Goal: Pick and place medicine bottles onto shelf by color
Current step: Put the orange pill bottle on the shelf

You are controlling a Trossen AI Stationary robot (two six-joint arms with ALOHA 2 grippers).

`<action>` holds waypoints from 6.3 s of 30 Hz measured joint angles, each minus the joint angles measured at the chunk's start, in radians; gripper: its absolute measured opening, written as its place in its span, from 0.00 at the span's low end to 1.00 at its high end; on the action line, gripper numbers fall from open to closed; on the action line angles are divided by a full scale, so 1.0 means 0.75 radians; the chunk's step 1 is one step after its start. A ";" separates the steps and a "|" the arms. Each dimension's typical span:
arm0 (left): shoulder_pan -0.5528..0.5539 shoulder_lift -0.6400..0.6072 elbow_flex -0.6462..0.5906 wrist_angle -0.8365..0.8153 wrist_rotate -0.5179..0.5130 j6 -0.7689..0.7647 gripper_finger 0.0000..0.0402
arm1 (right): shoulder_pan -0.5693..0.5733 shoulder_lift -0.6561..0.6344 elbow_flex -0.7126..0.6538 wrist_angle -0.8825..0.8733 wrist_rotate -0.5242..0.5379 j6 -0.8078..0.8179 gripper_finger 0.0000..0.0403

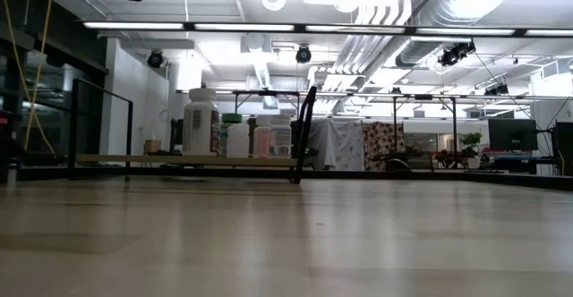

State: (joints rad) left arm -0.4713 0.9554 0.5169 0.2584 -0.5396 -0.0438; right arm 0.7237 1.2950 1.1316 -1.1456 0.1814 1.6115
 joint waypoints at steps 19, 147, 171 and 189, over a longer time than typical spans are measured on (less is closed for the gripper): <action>0.000 0.000 0.000 -0.006 0.005 0.042 1.00 | 0.240 0.349 -0.001 0.067 -0.204 0.495 0.63; 0.000 -0.001 -0.001 -0.006 -0.034 0.040 1.00 | 0.203 0.480 0.007 0.462 -0.539 0.122 0.82; 0.000 0.000 -0.001 -0.010 -0.034 0.029 1.00 | 0.392 1.154 0.847 -0.400 -0.433 -0.666 0.82; 0.000 -0.001 -0.001 -0.010 -0.030 0.038 1.00 | 0.403 1.161 0.660 -0.171 -0.519 -0.834 0.82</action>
State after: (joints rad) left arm -0.4717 0.9550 0.5163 0.2508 -0.5617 -0.0151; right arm 1.0264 2.1658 1.6264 -1.2742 -0.2077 0.9859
